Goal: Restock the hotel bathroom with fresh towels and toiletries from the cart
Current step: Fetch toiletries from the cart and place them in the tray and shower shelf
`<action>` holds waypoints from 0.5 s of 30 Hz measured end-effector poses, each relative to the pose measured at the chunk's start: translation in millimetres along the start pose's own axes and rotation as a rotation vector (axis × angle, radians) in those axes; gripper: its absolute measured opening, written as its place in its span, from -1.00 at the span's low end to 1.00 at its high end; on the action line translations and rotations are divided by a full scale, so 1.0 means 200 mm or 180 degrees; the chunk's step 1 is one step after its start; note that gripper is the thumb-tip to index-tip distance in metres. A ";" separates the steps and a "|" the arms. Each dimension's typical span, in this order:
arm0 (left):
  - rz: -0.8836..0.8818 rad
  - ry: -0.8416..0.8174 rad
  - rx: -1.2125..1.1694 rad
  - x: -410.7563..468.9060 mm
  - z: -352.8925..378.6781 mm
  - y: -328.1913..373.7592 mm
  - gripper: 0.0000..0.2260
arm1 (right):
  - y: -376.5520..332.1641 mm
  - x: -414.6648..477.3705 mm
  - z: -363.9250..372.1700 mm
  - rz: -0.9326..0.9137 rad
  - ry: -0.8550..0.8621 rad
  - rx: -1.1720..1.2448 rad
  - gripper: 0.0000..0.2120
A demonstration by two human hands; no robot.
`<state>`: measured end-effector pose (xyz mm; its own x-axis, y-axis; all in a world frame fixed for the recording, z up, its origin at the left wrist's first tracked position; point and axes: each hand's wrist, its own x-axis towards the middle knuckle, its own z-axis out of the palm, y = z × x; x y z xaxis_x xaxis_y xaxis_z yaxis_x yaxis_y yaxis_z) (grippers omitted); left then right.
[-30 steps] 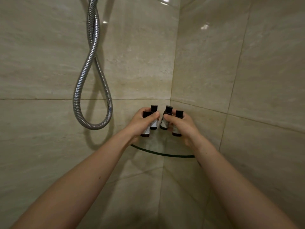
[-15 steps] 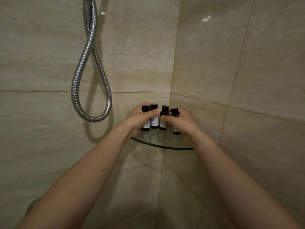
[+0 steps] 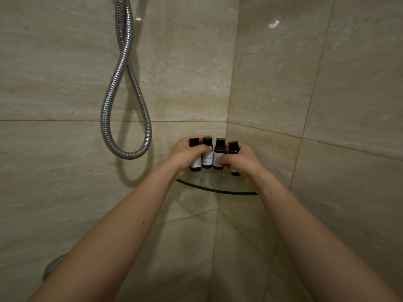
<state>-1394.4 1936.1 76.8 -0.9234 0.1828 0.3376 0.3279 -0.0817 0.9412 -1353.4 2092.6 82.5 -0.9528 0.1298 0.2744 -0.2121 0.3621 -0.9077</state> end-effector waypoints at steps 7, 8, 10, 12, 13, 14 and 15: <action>0.0103 -0.0006 0.0058 -0.01 0.00 0.01 -0.69 | -0.01 -0.02 0.00 -0.0081 -0.0033 0.0112 -0.71; 0.0098 -0.0006 0.0064 -0.01 0.00 0.01 -0.69 | 0.00 -0.02 0.00 -0.0096 -0.0036 0.0100 -0.71; 0.0088 0.0000 0.0049 -0.01 0.00 0.01 -0.69 | 0.00 -0.01 -0.01 -0.0108 -0.0044 0.0076 -0.70; 0.0066 0.0036 -0.0028 -0.01 0.00 0.01 -0.69 | 0.00 -0.02 -0.01 -0.0107 -0.0055 0.0082 -0.68; 0.0060 0.0056 -0.0080 -0.01 0.01 0.01 -0.69 | 0.00 -0.02 -0.01 -0.0099 -0.0048 0.0104 -0.68; 0.0060 0.0080 -0.0122 -0.01 0.01 0.02 -0.67 | 0.00 -0.02 -0.01 -0.0089 -0.0038 0.0123 -0.69; 0.0063 0.0113 -0.0157 -0.02 0.01 0.02 -0.66 | 0.00 -0.02 -0.01 -0.0086 -0.0036 0.0133 -0.70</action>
<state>-1389.0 1936.2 79.8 -0.9236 0.1460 0.3546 0.3368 -0.1333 0.9321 -1350.2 2093.5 81.4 -0.9490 0.1099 0.2956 -0.2464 0.3266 -0.9125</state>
